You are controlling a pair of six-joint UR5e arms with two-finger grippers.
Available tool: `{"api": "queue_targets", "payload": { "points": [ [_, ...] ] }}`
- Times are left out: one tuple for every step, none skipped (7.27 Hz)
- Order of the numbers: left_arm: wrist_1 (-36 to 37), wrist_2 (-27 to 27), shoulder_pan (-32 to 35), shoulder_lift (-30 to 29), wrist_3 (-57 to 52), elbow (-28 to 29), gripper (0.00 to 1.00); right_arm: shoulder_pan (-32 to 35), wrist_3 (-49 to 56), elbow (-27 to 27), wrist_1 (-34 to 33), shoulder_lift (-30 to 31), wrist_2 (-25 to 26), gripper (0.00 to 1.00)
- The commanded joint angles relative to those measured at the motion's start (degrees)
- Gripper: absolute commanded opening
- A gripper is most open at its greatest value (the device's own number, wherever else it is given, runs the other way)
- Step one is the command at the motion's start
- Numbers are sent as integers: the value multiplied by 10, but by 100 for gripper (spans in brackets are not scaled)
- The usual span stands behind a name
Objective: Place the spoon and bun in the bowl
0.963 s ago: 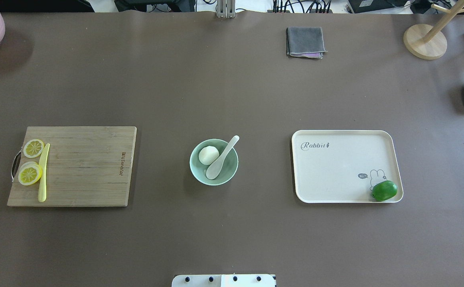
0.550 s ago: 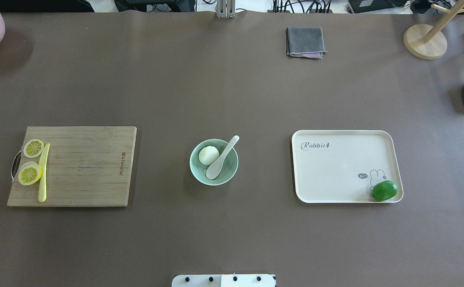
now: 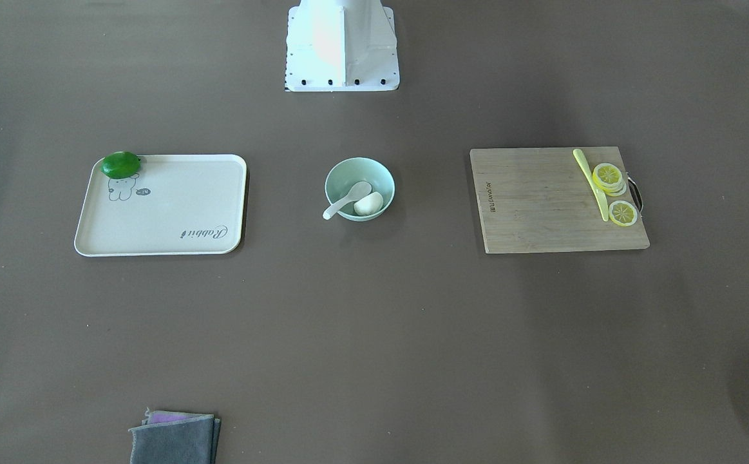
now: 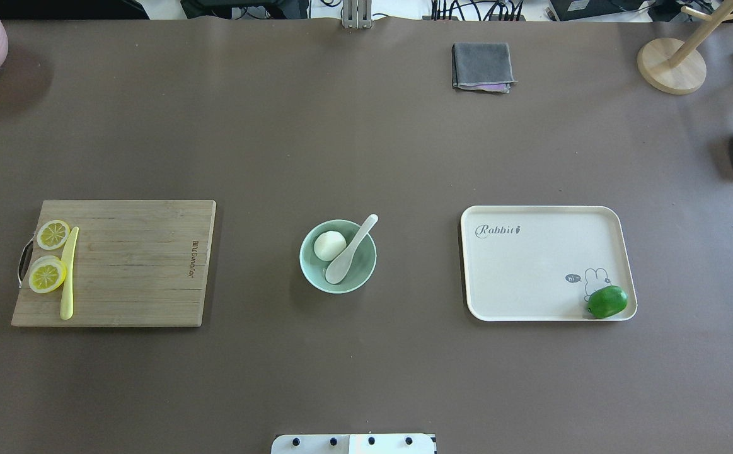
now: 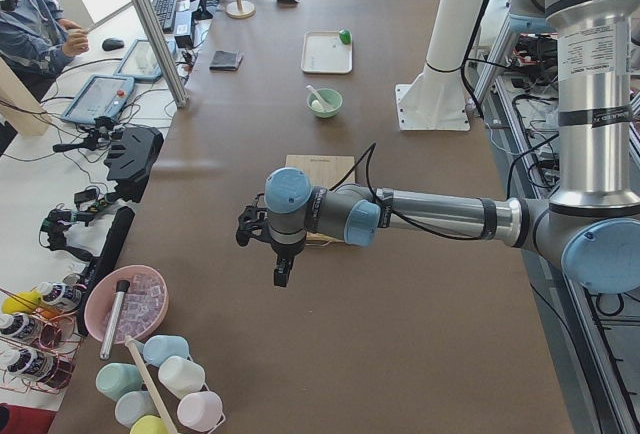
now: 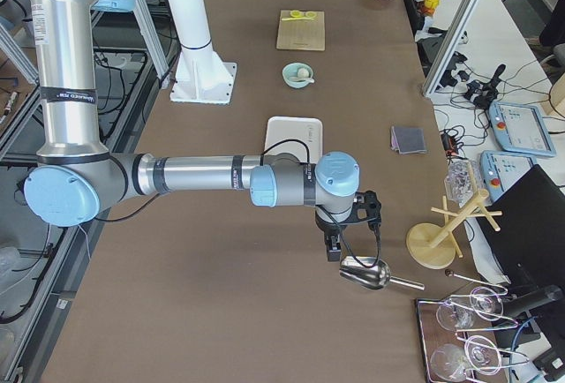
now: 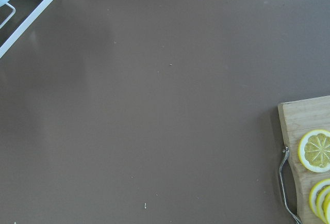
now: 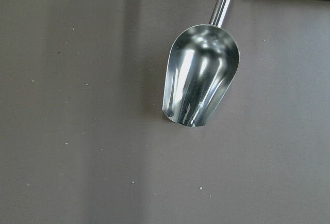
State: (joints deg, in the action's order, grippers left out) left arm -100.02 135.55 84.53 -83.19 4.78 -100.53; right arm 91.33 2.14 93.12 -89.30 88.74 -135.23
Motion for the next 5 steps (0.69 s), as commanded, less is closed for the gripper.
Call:
{"api": "queue_targets", "payload": {
  "points": [
    [-2,1,0,0,0,-2,98,-2,0,-15,-1,-8,0,100],
    [-3,1,0,0,0,-3,98,-4,-1,-22,1,-8,0,100],
    [-3,-2,0,0,0,-3,98,-4,-1,-24,1,-9,0,100],
    [-3,-4,0,0,-2,1,98,-4,-1,-23,1,-9,-1,100],
    [-2,-4,0,1,-1,0,98,-5,-1,-24,1,-9,-7,100]
  ]
}}
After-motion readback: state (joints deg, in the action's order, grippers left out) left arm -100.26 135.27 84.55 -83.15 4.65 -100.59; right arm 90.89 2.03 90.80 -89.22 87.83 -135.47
